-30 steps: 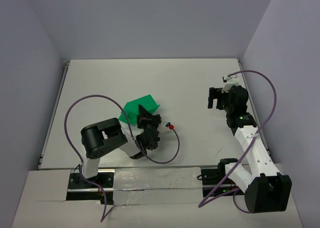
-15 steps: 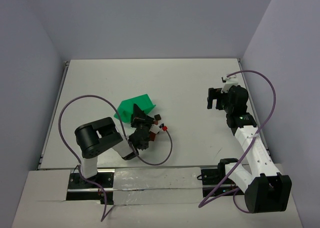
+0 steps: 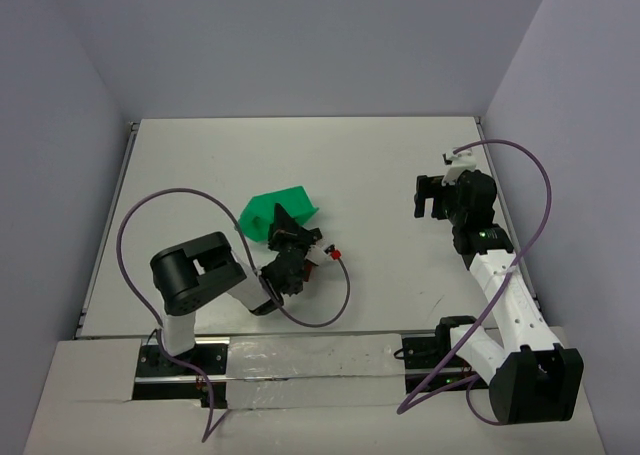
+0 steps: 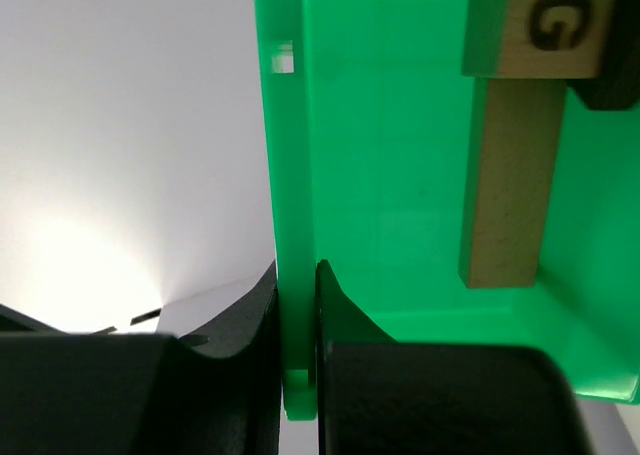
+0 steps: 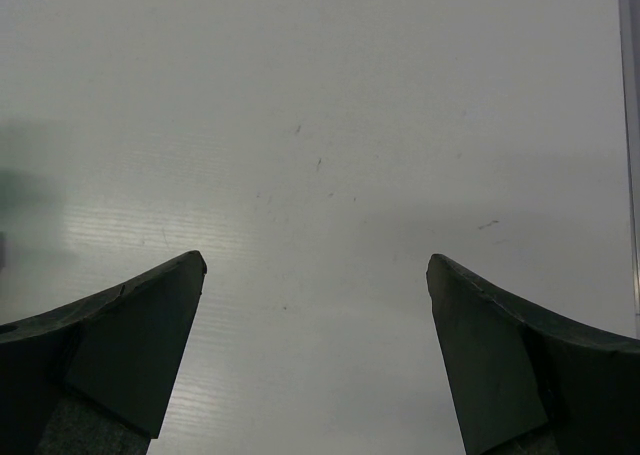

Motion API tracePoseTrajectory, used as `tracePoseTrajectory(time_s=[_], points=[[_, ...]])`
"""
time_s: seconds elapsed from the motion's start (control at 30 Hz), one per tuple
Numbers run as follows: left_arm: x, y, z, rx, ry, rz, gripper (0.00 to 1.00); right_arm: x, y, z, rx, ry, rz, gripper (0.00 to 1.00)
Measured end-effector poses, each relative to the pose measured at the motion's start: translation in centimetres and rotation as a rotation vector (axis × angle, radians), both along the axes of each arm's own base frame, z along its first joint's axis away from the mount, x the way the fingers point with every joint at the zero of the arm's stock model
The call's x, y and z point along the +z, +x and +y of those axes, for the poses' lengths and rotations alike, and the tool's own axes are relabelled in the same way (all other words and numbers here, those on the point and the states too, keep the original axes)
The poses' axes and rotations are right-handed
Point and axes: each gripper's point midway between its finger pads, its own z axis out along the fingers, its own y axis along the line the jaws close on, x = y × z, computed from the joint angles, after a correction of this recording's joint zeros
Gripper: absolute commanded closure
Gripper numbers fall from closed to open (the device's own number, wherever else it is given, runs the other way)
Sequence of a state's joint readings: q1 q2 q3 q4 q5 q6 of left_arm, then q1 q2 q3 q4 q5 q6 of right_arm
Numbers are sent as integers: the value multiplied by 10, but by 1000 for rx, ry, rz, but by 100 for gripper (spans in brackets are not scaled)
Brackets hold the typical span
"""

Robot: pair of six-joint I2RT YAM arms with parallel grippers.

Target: Build the wood block tower

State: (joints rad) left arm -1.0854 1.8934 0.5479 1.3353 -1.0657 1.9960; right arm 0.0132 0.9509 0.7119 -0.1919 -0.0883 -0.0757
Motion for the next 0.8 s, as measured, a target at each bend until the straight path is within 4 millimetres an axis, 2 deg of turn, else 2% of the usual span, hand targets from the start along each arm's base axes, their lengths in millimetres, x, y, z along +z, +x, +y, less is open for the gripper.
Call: tracePoseTrajectory(time_s=[0.07, 0.23, 0.27, 0.4, 0.47, 0.53, 0.67, 0.73, 0.8], points=[[2, -1, -5, -12, -5, -2, 100, 0, 1, 0, 0, 0, 2, 0], [27, 31, 13, 88, -75, -46, 100, 0, 1, 0, -1, 0, 3, 0], [30, 30, 16, 100, -83, -50, 100, 0, 1, 0, -1, 1, 3, 0], [24, 14, 2, 41, -60, -33, 100, -1, 1, 0, -2, 0, 8, 0], [27, 19, 3, 46, -64, -37, 100, -1, 1, 0, -2, 0, 10, 0], [35, 29, 15, 87, -84, -51, 100, -1, 1, 0, -1, 0, 9, 0], [56, 37, 36, 178, -142, -86, 100, -2, 1, 0, -2, 0, 12, 0], [75, 37, 42, 221, -197, -103, 100, -2, 1, 0, -2, 0, 13, 0], [95, 43, 42, 262, -328, -86, 100, -2, 1, 0, -2, 0, 12, 0]])
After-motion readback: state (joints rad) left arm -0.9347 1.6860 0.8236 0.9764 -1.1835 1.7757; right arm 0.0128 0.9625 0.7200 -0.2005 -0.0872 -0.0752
